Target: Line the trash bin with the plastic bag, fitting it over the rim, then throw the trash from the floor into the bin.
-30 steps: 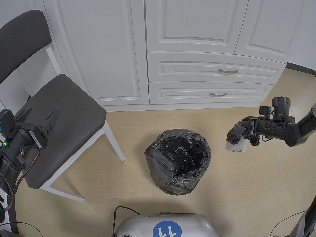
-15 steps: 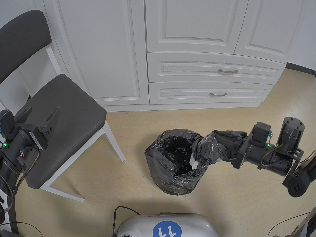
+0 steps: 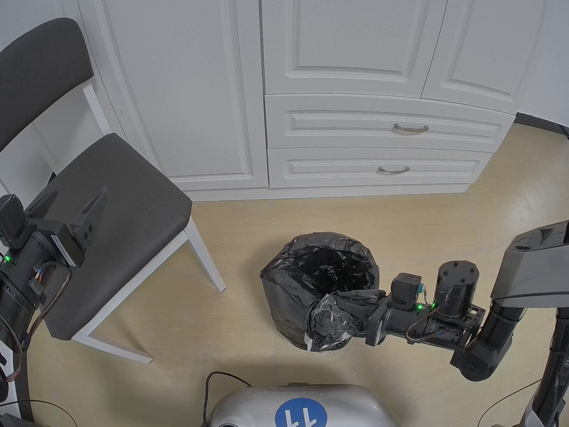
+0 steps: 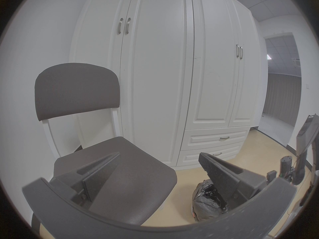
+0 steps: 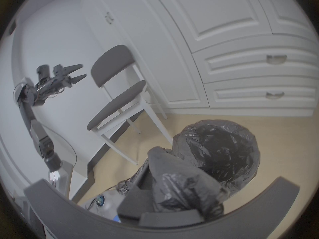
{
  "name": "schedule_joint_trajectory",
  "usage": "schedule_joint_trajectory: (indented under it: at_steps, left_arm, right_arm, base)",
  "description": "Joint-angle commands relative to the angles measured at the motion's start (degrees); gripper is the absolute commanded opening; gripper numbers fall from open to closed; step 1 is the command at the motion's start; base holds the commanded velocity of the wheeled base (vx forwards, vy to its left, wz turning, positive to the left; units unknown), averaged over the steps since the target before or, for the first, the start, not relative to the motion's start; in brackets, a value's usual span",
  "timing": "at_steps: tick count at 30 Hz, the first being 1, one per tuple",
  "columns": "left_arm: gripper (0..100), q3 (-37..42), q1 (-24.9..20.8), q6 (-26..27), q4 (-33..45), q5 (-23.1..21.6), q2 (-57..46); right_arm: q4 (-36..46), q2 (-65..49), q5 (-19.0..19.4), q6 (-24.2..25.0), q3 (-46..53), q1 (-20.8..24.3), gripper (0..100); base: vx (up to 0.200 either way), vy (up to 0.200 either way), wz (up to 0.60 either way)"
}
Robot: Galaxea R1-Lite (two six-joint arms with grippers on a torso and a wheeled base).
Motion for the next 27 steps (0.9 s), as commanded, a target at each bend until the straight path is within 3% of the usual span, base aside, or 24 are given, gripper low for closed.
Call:
schedule_joint_trajectory:
  at_steps: [1, 5, 10, 20, 27]
  left_arm:
    - [100, -0.2, 0.1, 0.0, 0.0, 0.0, 0.0]
    - [100, -0.1, 0.1, 0.0, 0.0, 0.0, 0.0]
    - [100, -0.1, 0.1, 0.0, 0.0, 0.0, 0.0]
    - [100, 0.0, 0.1, 0.0, 0.0, 0.0, 0.0]
    - [100, 0.1, 0.1, 0.0, 0.0, 0.0, 0.1]
  right_arm:
    - [-1.1, 5.4, -0.1, 3.3, -3.8, -0.8, 0]
    - [-1.1, 3.9, -3.2, 9.6, -7.8, -1.7, 0]
    - [-1.1, 4.6, -4.5, 13.6, -11.4, -3.2, 0]
    - [-1.1, 9.9, -4.5, 14.5, -16.0, -6.9, 0]
    - [-1.1, 14.0, -4.7, 14.3, -17.5, -6.5, 0]
  base:
    - [0.0, 0.0, 0.0]
    - [0.0, 0.0, 0.0]
    - [0.0, 0.0, 0.0]
    - [0.0, 0.0, 0.0]
    - [0.0, 0.0, 0.0]
